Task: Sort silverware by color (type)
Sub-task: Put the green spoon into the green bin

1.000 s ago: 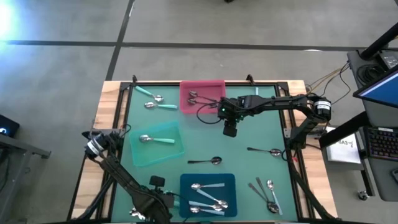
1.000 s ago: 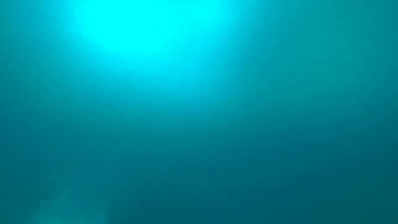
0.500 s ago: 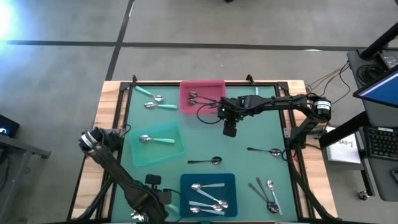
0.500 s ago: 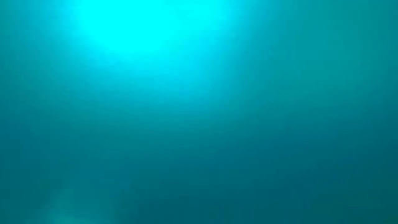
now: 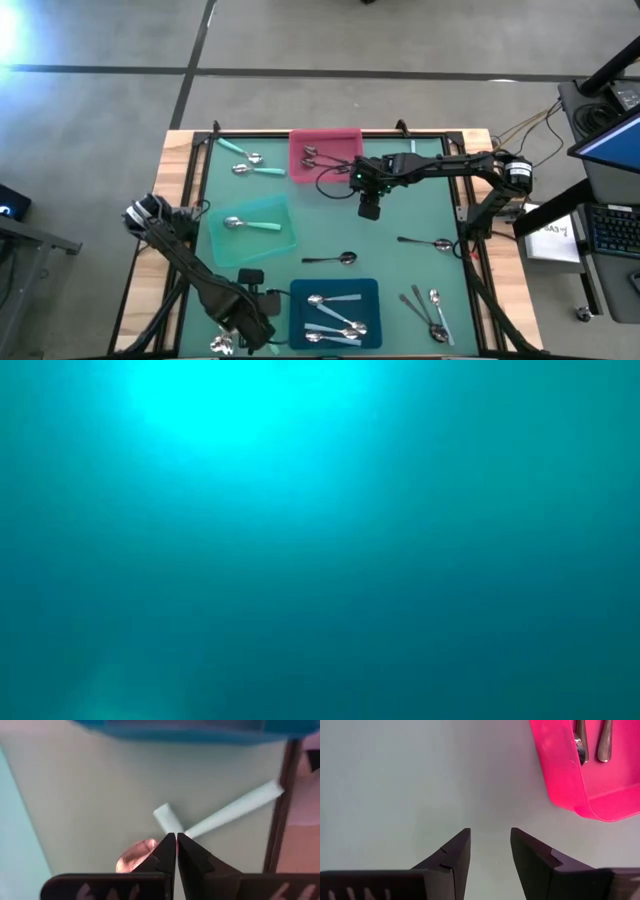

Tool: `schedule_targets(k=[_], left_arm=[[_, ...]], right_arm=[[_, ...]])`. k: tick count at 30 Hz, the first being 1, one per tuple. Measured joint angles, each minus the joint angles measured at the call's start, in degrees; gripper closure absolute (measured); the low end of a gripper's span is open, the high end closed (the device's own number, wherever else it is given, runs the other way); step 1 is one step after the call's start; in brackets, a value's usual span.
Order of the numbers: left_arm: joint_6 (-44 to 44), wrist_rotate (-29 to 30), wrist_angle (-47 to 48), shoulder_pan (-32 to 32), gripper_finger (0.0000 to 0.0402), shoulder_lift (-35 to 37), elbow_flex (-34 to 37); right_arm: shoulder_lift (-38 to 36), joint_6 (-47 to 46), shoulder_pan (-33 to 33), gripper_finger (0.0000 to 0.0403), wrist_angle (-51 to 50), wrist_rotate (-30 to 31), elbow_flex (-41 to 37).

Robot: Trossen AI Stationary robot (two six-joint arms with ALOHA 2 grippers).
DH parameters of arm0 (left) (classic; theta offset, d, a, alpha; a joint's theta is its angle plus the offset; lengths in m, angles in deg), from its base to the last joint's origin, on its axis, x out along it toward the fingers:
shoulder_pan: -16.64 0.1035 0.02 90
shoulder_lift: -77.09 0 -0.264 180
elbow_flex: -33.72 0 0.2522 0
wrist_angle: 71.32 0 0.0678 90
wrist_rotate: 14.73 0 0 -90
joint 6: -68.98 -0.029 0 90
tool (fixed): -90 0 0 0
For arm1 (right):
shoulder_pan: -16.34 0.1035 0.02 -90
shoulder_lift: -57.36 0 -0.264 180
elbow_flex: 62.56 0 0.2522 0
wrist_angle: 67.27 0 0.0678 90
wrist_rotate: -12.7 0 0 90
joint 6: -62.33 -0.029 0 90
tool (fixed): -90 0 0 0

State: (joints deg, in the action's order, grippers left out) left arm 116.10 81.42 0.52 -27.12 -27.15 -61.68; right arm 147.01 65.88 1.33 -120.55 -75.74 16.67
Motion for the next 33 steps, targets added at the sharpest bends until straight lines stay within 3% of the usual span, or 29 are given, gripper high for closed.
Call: schedule_targets(k=[5,10,18,23,28,33], left_arm=[[-1.0,2.9,-4.7,-1.2,0.0401,0.0,0.0],[4.1,3.1,-6.1,-1.0,0.0394,-0.8,0.0],[5.6,-0.7,-12.0,-2.0,0.0334,-2.3,2.7],[-0.3,-6.6,-19.1,-3.6,0.0284,-2.3,5.9],[-6.4,-6.9,-21.3,-4.1,0.0247,-2.3,8.8],[-12.7,-6.7,-22.2,-4.1,0.0235,-2.3,11.9]], right_arm=[[0.0,0.0,0.0,0.0271,0.0,0.0,0.0],[0.0,0.0,0.0,0.0271,0.4,0.0,0.0],[0.0,-0.1,0.0,0.0271,1.7,0.0,0.0],[0.0,-0.1,0.0,0.0271,2.4,0.0,0.0],[0.0,-0.1,0.0,0.0271,2.6,0.0,0.0],[0.0,-0.1,0.0,0.0271,2.6,0.0,0.0]])
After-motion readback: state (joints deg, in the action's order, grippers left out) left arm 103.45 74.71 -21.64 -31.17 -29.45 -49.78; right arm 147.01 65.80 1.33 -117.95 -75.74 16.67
